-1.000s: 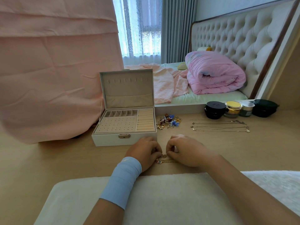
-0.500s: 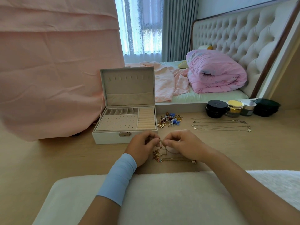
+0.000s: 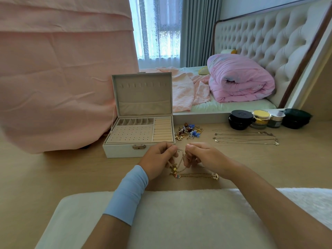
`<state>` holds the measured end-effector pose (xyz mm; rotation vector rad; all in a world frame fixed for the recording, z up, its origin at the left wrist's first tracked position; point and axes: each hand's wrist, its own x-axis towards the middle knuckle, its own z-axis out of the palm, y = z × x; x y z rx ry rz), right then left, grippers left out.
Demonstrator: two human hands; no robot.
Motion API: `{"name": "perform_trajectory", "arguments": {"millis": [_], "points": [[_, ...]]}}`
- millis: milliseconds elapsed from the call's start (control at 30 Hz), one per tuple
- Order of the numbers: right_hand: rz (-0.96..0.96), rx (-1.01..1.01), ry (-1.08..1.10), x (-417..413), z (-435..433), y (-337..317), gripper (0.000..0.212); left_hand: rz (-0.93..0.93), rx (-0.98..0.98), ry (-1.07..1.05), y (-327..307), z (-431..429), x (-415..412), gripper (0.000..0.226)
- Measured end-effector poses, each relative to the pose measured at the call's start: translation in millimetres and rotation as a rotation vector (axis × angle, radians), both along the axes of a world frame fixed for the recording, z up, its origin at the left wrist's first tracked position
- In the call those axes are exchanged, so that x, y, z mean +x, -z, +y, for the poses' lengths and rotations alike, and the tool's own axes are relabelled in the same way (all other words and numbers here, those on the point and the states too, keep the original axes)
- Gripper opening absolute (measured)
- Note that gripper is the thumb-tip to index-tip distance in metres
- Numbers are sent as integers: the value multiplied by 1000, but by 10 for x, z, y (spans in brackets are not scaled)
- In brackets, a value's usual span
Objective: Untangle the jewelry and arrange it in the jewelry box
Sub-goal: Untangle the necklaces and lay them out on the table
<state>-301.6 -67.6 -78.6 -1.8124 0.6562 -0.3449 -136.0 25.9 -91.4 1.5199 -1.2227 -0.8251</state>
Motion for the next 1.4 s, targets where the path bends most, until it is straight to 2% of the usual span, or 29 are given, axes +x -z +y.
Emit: {"name": "perform_trajectory", "arguments": {"millis": [100, 200, 400, 467, 533, 600, 767, 1000, 1067, 1200, 1267, 1333, 1400], "points": [[24, -24, 2, -6, 7, 0, 42, 111, 26, -6, -9, 3, -15, 24], [12, -28, 15, -5, -11, 12, 47, 101, 32, -7, -16, 9, -25, 27], [-80, 53, -35, -32, 5, 7, 22, 179, -2, 7, 21, 3, -24, 22], [-116, 108, -37, -25, 6, 22, 14, 175, -15, 1, 23, 5, -26, 21], [-136, 134, -36, -15, 12, 31, 18, 152, -29, -8, 19, 10, -32, 20], [-156, 103, -31, -6, 13, 37, 22, 126, -44, -20, 17, 17, -39, 19], [-169, 38, 28, -16, -22, 49, 17, 91, -57, -42, 3, 39, -53, 21], [-200, 196, 149, -32, -41, 29, 18, 30, -20, -59, -22, 68, -66, 29], [-225, 233, 154, -33, -40, 38, 17, -29, -5, -48, 5, 77, -57, 31], [-272, 238, 156, -12, -35, 9, 15, -348, 91, -36, 40, 64, -12, 30], [-282, 196, 143, -6, -30, -6, 13, -445, 103, -35, 56, 58, -2, 28], [-281, 153, 129, -4, -14, -24, 12, -506, 49, -43, 67, 52, -14, 18], [-292, 120, 118, 3, 2, -35, 11, -445, -38, -46, 74, 39, -40, 5]]}}
